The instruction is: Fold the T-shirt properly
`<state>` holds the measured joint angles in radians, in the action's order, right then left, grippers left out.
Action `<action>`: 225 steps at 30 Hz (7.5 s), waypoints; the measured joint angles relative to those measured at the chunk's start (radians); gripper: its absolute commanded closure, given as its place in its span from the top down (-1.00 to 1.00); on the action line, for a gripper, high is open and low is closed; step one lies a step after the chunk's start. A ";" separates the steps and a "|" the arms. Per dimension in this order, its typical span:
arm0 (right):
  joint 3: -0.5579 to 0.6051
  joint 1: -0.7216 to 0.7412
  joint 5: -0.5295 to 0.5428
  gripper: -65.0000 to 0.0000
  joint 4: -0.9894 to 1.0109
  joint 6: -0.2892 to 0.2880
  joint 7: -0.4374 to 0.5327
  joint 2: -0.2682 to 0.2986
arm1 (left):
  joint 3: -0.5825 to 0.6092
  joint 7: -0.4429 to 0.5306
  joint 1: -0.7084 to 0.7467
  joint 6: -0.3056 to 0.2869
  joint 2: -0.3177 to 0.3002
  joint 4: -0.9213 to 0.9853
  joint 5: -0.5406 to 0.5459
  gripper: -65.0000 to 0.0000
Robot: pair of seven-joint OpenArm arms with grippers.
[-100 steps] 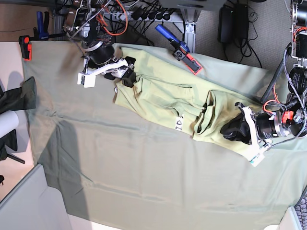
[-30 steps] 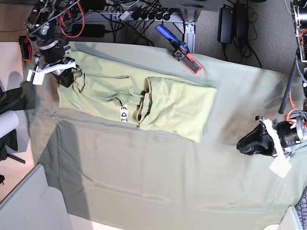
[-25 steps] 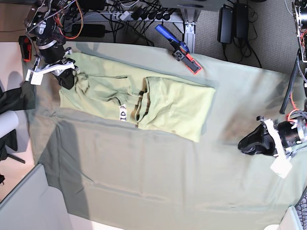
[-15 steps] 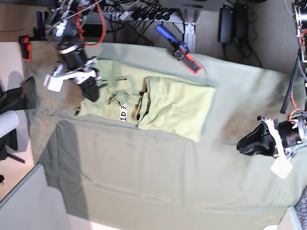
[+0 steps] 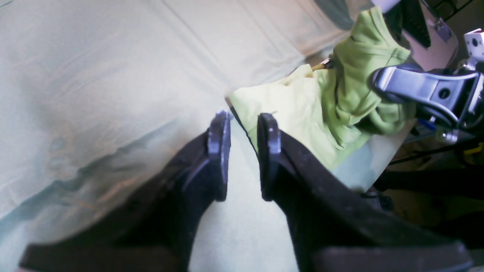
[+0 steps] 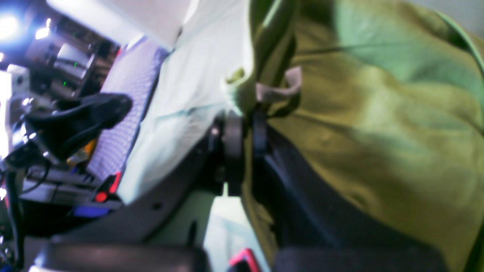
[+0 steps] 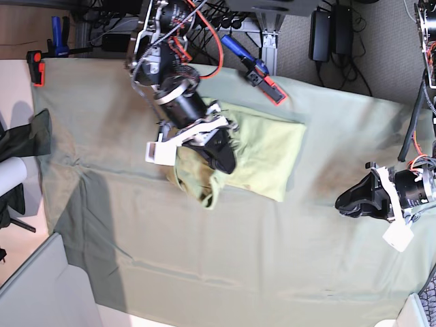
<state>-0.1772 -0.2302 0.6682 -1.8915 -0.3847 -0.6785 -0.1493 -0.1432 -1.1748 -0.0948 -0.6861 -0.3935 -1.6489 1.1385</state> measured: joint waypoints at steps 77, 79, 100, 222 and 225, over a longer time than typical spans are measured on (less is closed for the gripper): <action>0.105 0.494 -0.400 -1.00 0.543 -0.014 0.181 0.265 | 0.591 0.335 0.140 -0.002 0.005 0.014 -0.515 -1.00; 0.106 0.494 -0.400 -1.00 0.542 -0.014 0.181 0.265 | 0.591 0.338 0.139 -0.002 0.005 0.024 -0.509 -1.00; 0.106 0.489 -0.407 -1.00 0.542 -0.014 0.124 0.266 | 0.575 0.365 0.067 -0.003 0.005 0.073 -0.556 -1.00; 0.084 -0.304 -0.238 -1.00 0.923 -0.020 -0.089 0.457 | 0.442 0.463 0.285 0.145 0.030 1.049 -0.732 -1.00; 0.108 -0.211 -0.246 -1.00 1.046 -0.014 -0.114 0.440 | 0.531 0.473 0.200 0.204 0.078 1.142 -0.738 -1.00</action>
<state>-0.0692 -0.4408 0.4225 -0.8459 -0.3988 -0.7929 0.2905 0.3878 -0.7013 0.1051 -0.4816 -0.3153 -0.5068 0.4004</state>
